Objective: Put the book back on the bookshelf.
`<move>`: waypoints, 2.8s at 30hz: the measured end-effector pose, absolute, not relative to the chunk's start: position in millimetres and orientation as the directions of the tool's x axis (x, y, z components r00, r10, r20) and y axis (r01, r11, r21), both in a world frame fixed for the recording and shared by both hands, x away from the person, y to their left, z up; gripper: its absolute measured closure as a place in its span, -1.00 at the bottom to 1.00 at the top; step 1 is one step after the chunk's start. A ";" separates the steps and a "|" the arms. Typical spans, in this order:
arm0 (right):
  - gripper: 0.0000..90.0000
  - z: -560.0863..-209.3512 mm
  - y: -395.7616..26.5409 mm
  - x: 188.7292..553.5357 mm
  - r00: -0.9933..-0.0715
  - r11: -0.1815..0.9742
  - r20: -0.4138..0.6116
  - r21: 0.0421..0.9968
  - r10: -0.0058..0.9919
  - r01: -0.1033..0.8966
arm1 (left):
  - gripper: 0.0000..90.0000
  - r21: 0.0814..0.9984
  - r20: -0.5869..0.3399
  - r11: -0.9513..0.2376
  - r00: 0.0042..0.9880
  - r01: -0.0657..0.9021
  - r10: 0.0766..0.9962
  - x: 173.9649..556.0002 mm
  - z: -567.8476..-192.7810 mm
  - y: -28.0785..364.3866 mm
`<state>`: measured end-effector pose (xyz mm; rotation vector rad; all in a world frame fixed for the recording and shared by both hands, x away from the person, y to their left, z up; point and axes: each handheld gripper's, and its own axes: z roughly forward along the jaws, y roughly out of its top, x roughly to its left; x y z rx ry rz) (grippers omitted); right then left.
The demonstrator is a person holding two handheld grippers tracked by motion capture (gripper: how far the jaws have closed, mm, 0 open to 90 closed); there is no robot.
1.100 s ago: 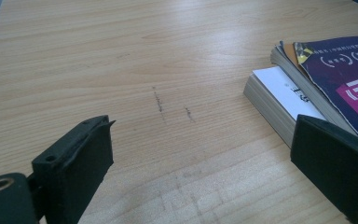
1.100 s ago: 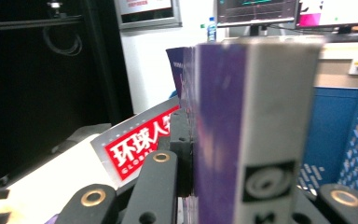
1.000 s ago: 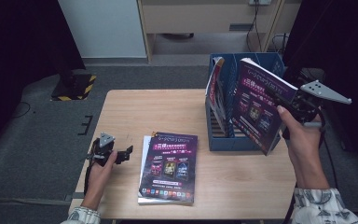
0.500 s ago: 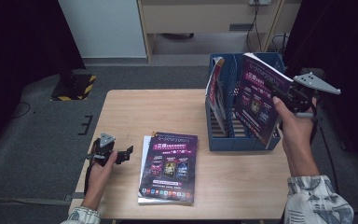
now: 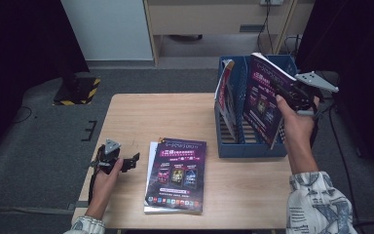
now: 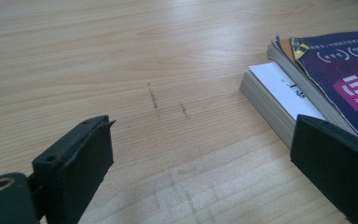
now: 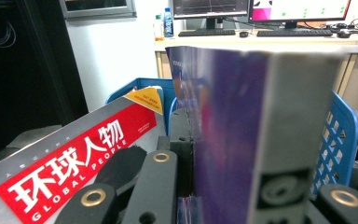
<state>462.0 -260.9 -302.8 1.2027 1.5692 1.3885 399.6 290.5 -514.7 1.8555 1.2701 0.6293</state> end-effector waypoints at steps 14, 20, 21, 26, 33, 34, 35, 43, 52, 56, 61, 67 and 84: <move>0.83 -313.7 -258.2 482.5 -0.305 -0.045 0.102 0.981 0.947 0.188 | -0.88 0.822 -0.040 -0.182 0.373 0.539 0.927 399.5 -515.1 291.2; 0.83 -317.3 -255.6 489.6 -0.297 -0.056 0.111 0.981 0.948 0.187 | -0.88 0.822 -0.038 -0.186 0.377 0.538 0.925 399.5 -515.4 290.1; 0.83 -317.3 -255.6 489.6 -0.297 -0.056 0.111 0.981 0.948 0.187 | -0.88 0.822 -0.038 -0.186 0.377 0.538 0.925 399.5 -515.4 290.1; 0.83 -319.7 -253.6 497.3 -0.284 -0.062 0.113 0.981 0.952 0.182 | -0.87 0.823 -0.037 -0.186 0.377 0.537 0.926 399.7 -515.3 290.2; 0.83 -324.1 -253.2 503.2 -0.264 -0.065 0.113 0.981 0.958 0.184 | -0.87 0.821 -0.036 -0.189 0.378 0.539 0.925 399.7 -515.5 289.8; 0.83 -324.6 -253.6 504.2 -0.262 -0.065 0.113 0.981 0.958 0.184 | -0.87 0.821 -0.034 -0.190 0.379 0.538 0.925 399.6 -515.4 289.6; 0.83 -325.4 -254.0 505.5 -0.260 -0.067 0.114 0.981 0.959 0.185 | -0.87 0.820 -0.033 -0.192 0.379 0.540 0.925 399.3 -515.2 289.5; 0.83 -330.5 -254.1 513.1 -0.261 -0.068 0.115 0.981 0.958 0.180 | -0.87 0.812 -0.025 -0.205 0.384 0.546 0.923 399.9 -517.8 287.8; 0.83 -335.3 -256.3 518.3 -0.258 -0.079 0.122 0.982 0.958 0.172 | -0.87 0.794 -0.013 -0.223 0.383 0.565 0.924 401.4 -523.3 286.2; 0.83 -338.2 -256.4 519.3 -0.256 -0.087 0.128 0.982 0.958 0.167 | -0.87 0.785 -0.005 -0.236 0.386 0.573 0.923 401.7 -525.5 285.7; 0.83 -343.5 -254.6 521.5 -0.249 -0.086 0.127 0.982 0.960 0.170 | -0.87 0.776 0.003 -0.247 0.388 0.580 0.922 402.7 -528.0 284.6; 0.83 -350.3 -253.3 523.8 -0.253 -0.091 0.134 0.980 0.958 0.175 | -0.88 0.776 0.004 -0.249 0.390 0.579 0.921 402.8 -528.1 284.4; 0.83 -358.2 -250.7 524.6 -0.253 -0.087 0.128 0.982 0.959 0.166 | -0.87 0.780 0.005 -0.250 0.394 0.574 0.919 402.6 -527.4 283.7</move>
